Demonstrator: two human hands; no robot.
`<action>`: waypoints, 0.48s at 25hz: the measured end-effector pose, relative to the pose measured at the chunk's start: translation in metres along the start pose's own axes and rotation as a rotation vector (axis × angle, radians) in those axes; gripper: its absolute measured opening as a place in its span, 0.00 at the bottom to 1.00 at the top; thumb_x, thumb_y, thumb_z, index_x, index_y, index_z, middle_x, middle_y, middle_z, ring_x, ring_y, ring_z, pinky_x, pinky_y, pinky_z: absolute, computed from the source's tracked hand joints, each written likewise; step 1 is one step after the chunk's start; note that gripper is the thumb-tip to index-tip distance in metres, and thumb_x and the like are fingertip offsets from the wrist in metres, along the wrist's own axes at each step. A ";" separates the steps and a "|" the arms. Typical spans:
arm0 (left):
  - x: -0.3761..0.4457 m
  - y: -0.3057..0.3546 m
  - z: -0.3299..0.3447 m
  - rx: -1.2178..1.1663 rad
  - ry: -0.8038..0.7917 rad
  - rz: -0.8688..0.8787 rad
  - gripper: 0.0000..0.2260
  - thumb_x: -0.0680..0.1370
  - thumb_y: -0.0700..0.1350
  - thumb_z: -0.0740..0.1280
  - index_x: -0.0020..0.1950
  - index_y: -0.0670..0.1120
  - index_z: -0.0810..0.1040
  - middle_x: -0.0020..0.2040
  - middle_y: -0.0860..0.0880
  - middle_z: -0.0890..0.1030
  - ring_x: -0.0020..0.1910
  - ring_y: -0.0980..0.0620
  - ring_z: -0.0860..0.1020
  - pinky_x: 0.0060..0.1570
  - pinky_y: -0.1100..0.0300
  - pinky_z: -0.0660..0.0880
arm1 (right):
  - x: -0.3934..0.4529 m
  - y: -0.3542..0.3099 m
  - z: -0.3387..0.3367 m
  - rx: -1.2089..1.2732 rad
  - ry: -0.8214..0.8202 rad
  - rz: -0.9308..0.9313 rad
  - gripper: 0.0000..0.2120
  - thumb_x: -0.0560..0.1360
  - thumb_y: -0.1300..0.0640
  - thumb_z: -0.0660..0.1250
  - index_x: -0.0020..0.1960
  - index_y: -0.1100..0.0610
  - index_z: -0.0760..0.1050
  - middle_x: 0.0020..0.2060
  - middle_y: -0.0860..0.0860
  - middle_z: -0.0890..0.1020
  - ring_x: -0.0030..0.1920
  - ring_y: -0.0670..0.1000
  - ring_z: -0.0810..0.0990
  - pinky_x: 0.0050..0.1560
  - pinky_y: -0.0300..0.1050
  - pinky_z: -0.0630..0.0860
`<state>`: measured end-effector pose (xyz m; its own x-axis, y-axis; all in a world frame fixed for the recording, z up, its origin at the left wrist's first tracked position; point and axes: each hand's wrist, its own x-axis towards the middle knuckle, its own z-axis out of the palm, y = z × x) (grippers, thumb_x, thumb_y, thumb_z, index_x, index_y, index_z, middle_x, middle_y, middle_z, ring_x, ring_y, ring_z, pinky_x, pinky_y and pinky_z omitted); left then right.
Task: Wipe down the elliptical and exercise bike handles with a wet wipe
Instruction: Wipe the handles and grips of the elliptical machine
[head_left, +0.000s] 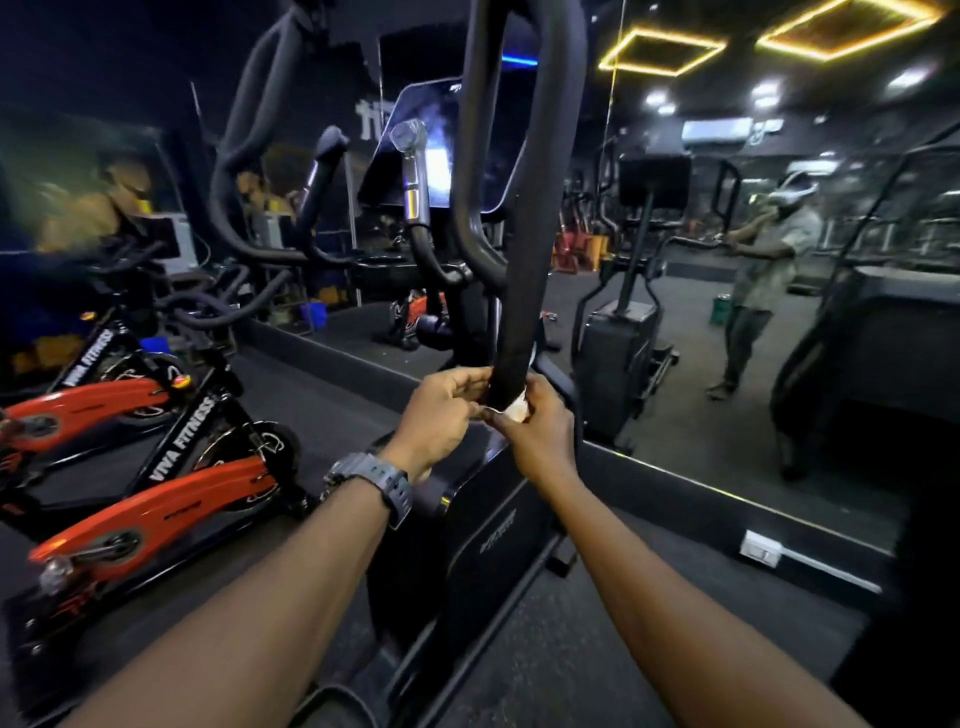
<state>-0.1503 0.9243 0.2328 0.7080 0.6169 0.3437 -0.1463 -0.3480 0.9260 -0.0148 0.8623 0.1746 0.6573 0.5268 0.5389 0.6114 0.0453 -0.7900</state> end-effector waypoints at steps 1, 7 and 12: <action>0.000 -0.001 -0.002 0.010 -0.003 0.005 0.24 0.74 0.23 0.59 0.62 0.44 0.79 0.51 0.57 0.82 0.51 0.66 0.80 0.47 0.71 0.75 | 0.000 0.002 0.003 0.043 0.019 0.028 0.24 0.65 0.46 0.79 0.59 0.46 0.76 0.48 0.42 0.84 0.49 0.40 0.81 0.48 0.40 0.78; 0.007 -0.012 -0.011 0.144 0.041 0.023 0.24 0.75 0.30 0.64 0.60 0.57 0.81 0.67 0.55 0.73 0.70 0.56 0.69 0.70 0.62 0.65 | 0.012 0.004 0.024 0.055 -0.046 0.070 0.13 0.65 0.51 0.79 0.48 0.47 0.81 0.42 0.46 0.85 0.45 0.47 0.83 0.47 0.55 0.81; 0.006 -0.018 -0.002 -0.119 0.162 0.016 0.14 0.79 0.32 0.62 0.56 0.50 0.77 0.59 0.48 0.78 0.57 0.55 0.76 0.51 0.71 0.72 | 0.006 -0.010 0.018 0.255 0.016 0.066 0.18 0.67 0.53 0.79 0.55 0.48 0.80 0.47 0.46 0.85 0.49 0.45 0.84 0.51 0.47 0.81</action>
<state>-0.1444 0.9356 0.2185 0.5858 0.7209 0.3703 -0.2444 -0.2785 0.9288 -0.0249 0.8805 0.1805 0.7007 0.5220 0.4864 0.4372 0.2246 -0.8709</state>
